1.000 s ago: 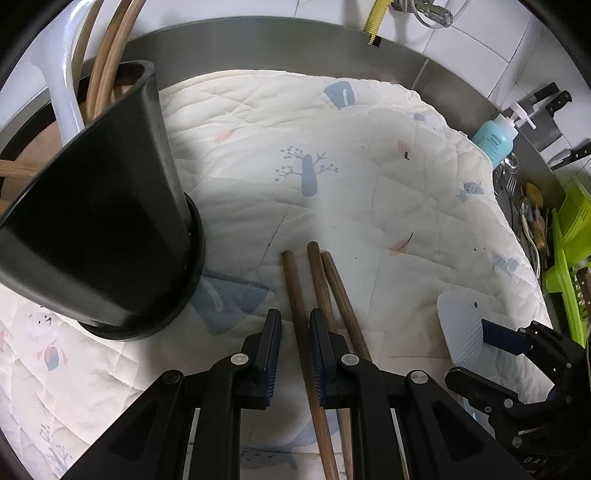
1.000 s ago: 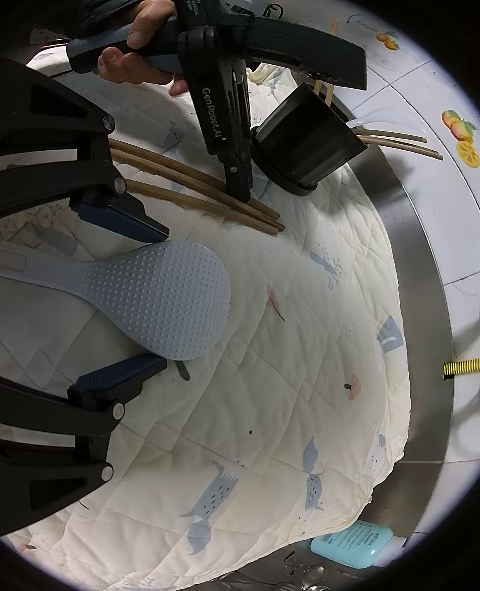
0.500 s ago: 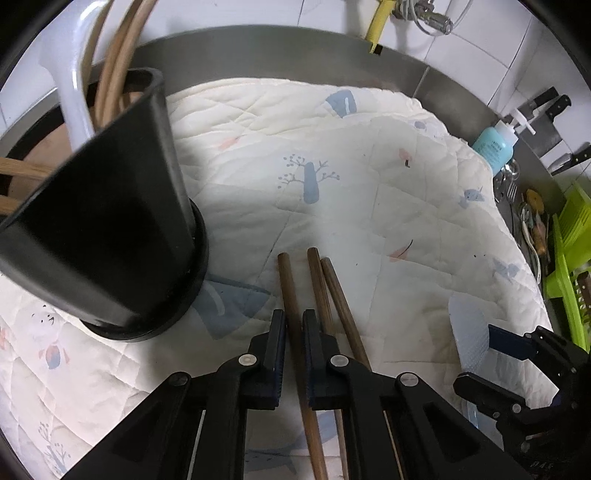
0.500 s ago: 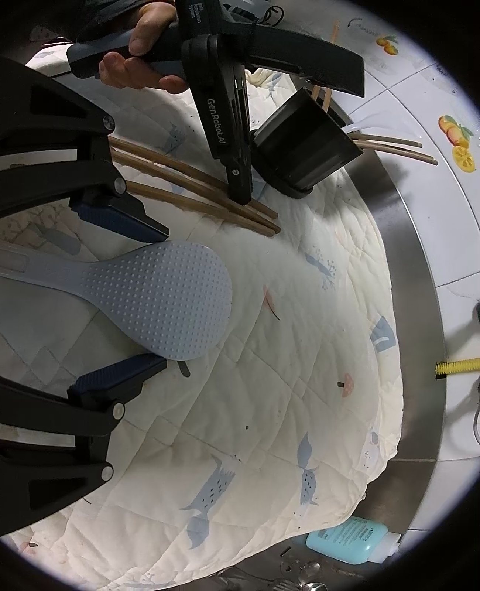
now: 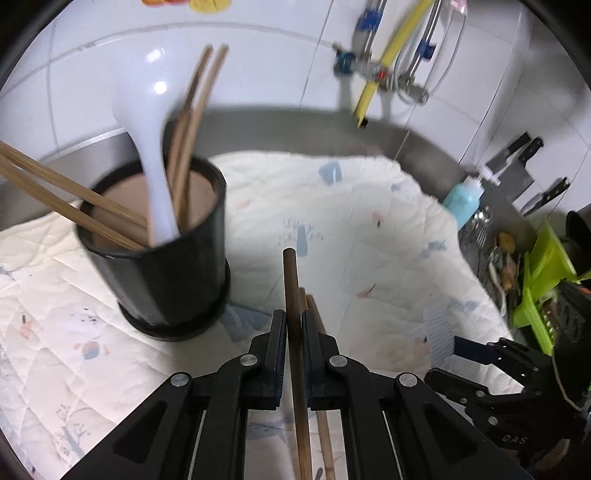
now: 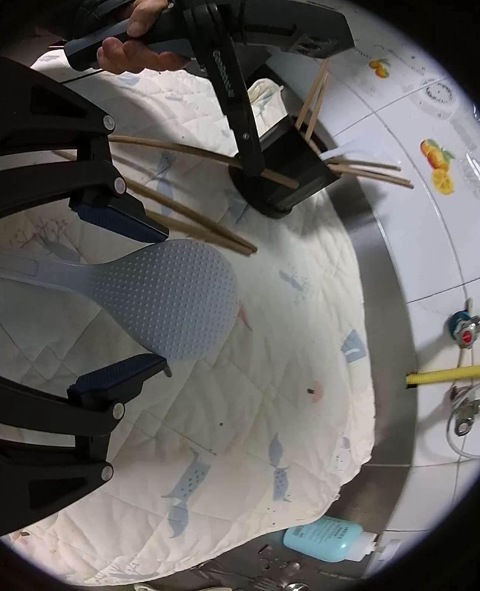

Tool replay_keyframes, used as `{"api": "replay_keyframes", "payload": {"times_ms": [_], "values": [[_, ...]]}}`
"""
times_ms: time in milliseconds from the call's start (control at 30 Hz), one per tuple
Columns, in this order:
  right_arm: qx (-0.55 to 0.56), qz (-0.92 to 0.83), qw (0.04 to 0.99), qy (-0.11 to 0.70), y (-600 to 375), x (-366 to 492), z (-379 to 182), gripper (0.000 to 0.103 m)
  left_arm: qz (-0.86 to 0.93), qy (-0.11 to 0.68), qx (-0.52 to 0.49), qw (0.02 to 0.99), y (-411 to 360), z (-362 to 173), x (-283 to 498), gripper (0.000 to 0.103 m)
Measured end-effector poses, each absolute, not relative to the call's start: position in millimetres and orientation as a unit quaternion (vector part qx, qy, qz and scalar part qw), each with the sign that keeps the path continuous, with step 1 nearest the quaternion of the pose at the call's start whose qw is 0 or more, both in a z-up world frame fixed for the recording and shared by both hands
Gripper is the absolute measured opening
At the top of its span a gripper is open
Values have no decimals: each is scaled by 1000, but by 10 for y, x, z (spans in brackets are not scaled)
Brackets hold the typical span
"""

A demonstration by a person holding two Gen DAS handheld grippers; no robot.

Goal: Organize utensils
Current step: 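Close the left tool on a chopstick and lift it while the right tool lifts the paddle, then raise the chopstick above the pot with the left tool while the right tool opens at the paddle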

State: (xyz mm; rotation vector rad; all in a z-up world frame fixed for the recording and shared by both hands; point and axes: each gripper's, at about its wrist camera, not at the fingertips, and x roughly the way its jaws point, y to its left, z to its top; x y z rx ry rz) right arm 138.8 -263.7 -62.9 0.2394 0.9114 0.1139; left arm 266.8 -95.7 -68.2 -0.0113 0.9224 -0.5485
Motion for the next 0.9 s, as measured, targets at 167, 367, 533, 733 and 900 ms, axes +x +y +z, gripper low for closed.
{"api": "replay_keyframes", "payload": {"times_ms": [167, 367, 533, 733, 900], "values": [[113, 66, 897, 423, -2630, 1344, -552, 69, -257, 406, -21, 877, -745, -362, 2508, 7], [109, 76, 905, 404, -2596, 1296, -457, 68, -249, 366, -43, 896, -473, 48, 2348, 7], [100, 83, 913, 388, -2547, 1254, -367, 68, -244, 335, -57, 908, -296, 372, 2244, 7], [95, 89, 917, 376, -2546, 1234, -294, 68, -245, 297, -72, 920, -157, 774, 2169, 7], [90, 90, 921, 369, -2534, 1233, -210, 67, -240, 263, -74, 932, -78, 1117, 2147, 7]]}}
